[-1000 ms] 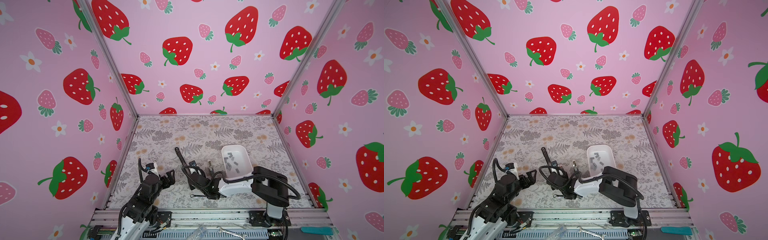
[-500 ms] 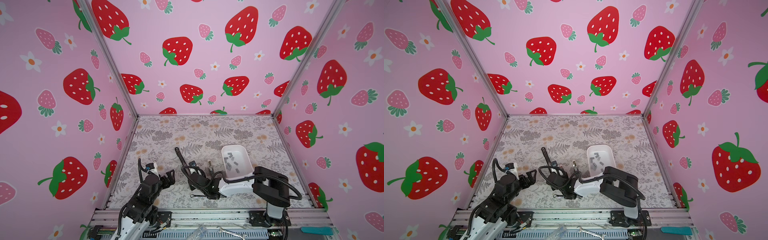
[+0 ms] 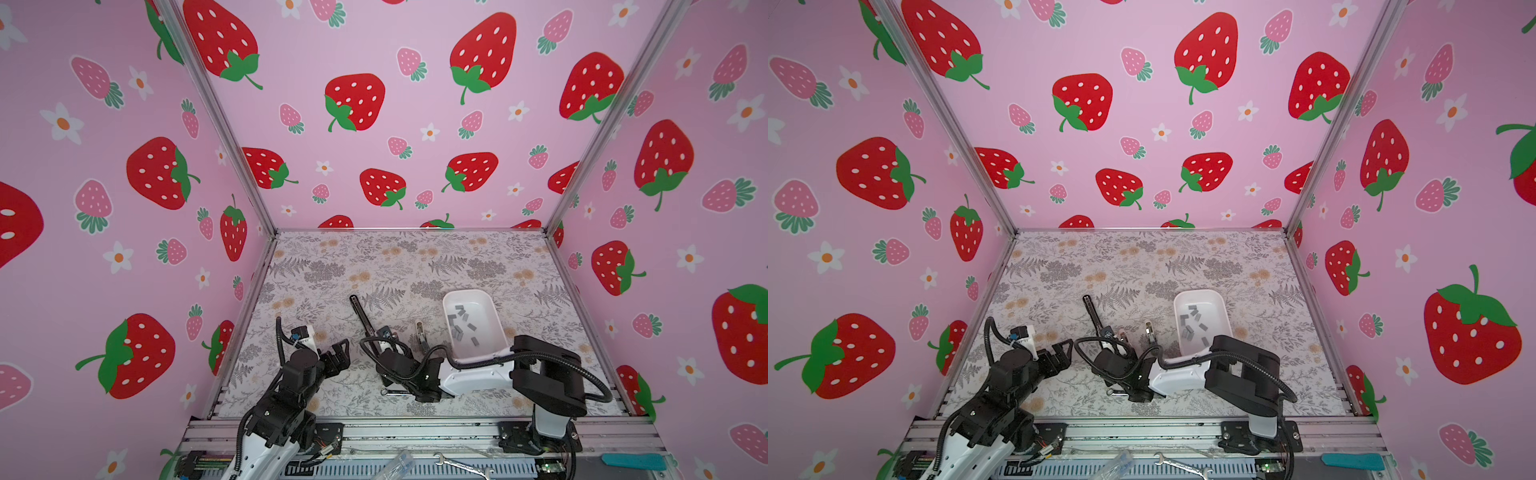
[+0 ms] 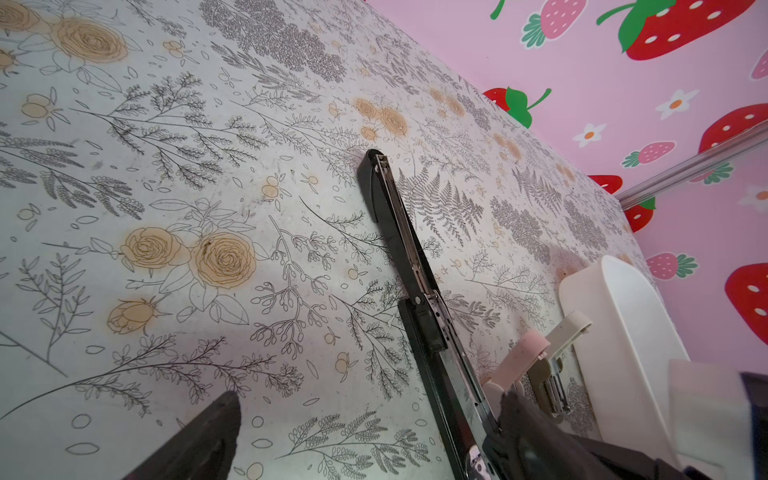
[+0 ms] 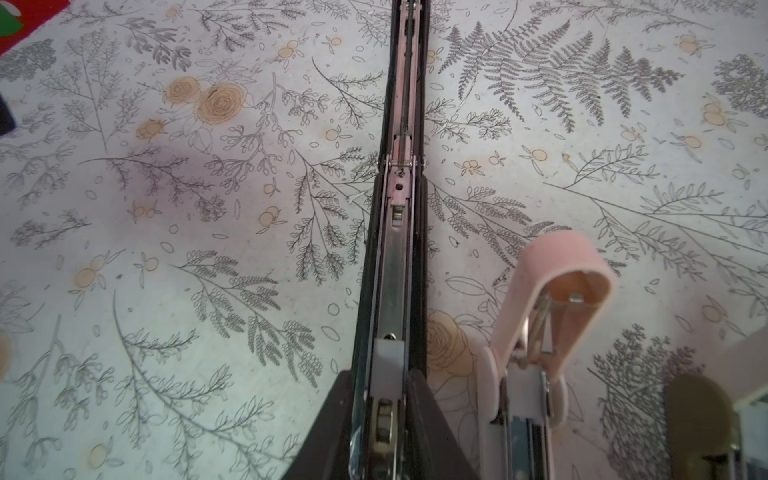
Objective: Load the staples into the stapler
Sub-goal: 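Open the right gripper and lift it back toward the tray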
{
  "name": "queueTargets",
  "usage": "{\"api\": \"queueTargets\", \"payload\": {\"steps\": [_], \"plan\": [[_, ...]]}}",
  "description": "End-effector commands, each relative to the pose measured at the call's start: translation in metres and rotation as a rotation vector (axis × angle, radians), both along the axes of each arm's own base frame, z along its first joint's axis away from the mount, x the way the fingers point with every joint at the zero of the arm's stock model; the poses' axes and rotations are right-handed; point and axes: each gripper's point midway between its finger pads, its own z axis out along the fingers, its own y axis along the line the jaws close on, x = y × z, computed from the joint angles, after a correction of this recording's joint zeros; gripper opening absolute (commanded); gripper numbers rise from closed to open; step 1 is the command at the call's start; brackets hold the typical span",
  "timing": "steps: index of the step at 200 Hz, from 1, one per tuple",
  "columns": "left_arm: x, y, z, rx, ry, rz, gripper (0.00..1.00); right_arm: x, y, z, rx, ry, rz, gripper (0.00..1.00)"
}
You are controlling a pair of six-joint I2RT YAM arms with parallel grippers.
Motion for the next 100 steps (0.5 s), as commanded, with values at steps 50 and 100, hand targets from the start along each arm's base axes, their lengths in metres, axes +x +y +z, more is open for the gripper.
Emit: {"api": "queueTargets", "payload": {"steps": [50, 100], "plan": [[0.000, -0.005, -0.007, -0.009, 0.027, -0.021, 0.99, 0.009, -0.014, 0.104, 0.158, -0.134, -0.039, 0.35], [0.002, -0.008, -0.010, 0.000, 0.052, -0.034, 0.99, 0.020, -0.061, 0.153, 0.230, -0.228, -0.135, 0.47]]}}
